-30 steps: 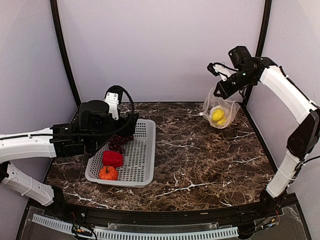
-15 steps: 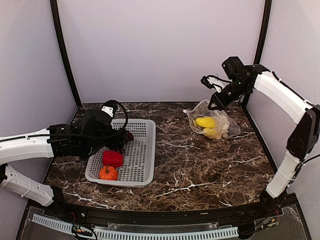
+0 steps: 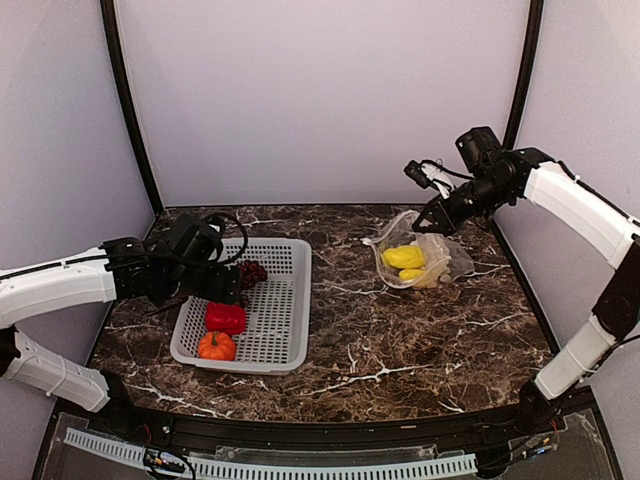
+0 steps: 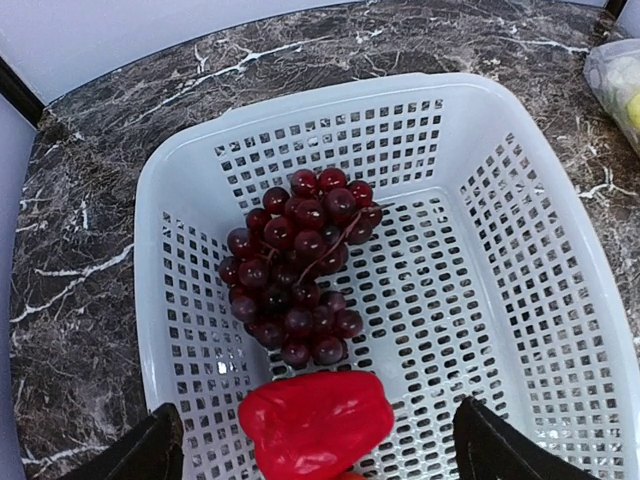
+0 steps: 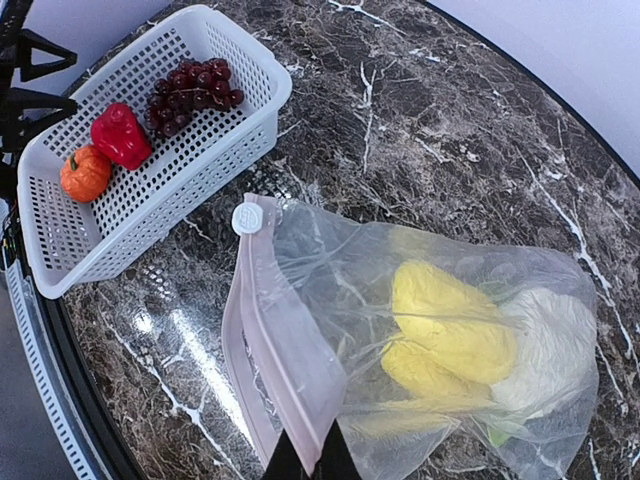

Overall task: Place the food in the zip-top bag and seal the zipper
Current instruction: Adjust the zipper food storage bag at the center of the board, then pick up the fake fruit from the bin.

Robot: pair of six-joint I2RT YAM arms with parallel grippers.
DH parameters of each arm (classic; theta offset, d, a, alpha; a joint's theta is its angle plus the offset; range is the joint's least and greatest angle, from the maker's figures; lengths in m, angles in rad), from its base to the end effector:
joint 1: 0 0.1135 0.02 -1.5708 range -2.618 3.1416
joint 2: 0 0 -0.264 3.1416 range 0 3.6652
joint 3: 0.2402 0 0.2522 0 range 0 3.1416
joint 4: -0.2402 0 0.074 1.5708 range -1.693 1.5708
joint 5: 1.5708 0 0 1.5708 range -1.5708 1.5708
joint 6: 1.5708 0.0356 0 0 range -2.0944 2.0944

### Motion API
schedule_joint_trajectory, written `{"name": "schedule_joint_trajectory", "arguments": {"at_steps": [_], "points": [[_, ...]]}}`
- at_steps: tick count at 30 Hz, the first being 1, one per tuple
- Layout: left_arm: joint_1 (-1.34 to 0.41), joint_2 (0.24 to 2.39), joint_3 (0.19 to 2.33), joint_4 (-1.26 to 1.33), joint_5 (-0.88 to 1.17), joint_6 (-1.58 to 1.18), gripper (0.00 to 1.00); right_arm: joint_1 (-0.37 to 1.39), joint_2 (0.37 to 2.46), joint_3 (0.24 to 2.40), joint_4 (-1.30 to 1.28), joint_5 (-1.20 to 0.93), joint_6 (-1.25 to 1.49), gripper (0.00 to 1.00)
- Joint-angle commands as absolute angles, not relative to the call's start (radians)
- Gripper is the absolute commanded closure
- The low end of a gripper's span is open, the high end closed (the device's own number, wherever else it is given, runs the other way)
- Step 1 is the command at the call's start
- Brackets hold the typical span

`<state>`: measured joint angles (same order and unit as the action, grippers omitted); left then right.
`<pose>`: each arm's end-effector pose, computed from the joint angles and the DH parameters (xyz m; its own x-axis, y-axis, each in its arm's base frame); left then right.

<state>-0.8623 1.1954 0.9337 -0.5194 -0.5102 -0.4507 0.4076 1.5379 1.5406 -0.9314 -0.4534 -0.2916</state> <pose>0.1758 -0.1785 0.2797 -0.6027 0.1192 -0.7890 0.1938 0.9810 0.0002 0.2872 0.1410 0.3531 -0.5325 -0.5114 -0.6744 -0.7833 0.5996 0.1638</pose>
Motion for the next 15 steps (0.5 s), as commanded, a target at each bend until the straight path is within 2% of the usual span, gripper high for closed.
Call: {"name": "schedule_joint_trajectory", "arguments": {"at_steps": [1, 3, 6, 9, 13, 15], "points": [[-0.769, 1.262, 0.966, -0.451, -0.304, -0.299, 0.09, 0.41, 1.506, 1.499, -0.854, -0.5, -0.306, 1.0], [-0.728, 1.313, 0.992, -0.428, -0.219, -0.228, 0.15, 0.41, 1.503, 1.491, -0.851, -0.505, -0.307, 1.0], [-0.682, 1.402, 1.074, -0.442, -0.142, -0.12, 0.33, 0.408, 1.494, 1.487, -0.848, -0.518, -0.307, 1.0], [-0.655, 1.518, 1.156, -0.5, -0.139, -0.029, 0.35, 0.408, 1.492, 1.488, -0.845, -0.532, -0.307, 1.0], [-0.643, 1.638, 1.268, -0.568, -0.191, 0.081, 0.32, 0.408, 1.488, 1.488, -0.846, -0.534, -0.305, 1.0], [-0.64, 1.69, 1.324, -0.609, -0.221, 0.128, 0.34, 0.407, 1.48, 1.485, -0.847, -0.528, -0.308, 1.0]]}}
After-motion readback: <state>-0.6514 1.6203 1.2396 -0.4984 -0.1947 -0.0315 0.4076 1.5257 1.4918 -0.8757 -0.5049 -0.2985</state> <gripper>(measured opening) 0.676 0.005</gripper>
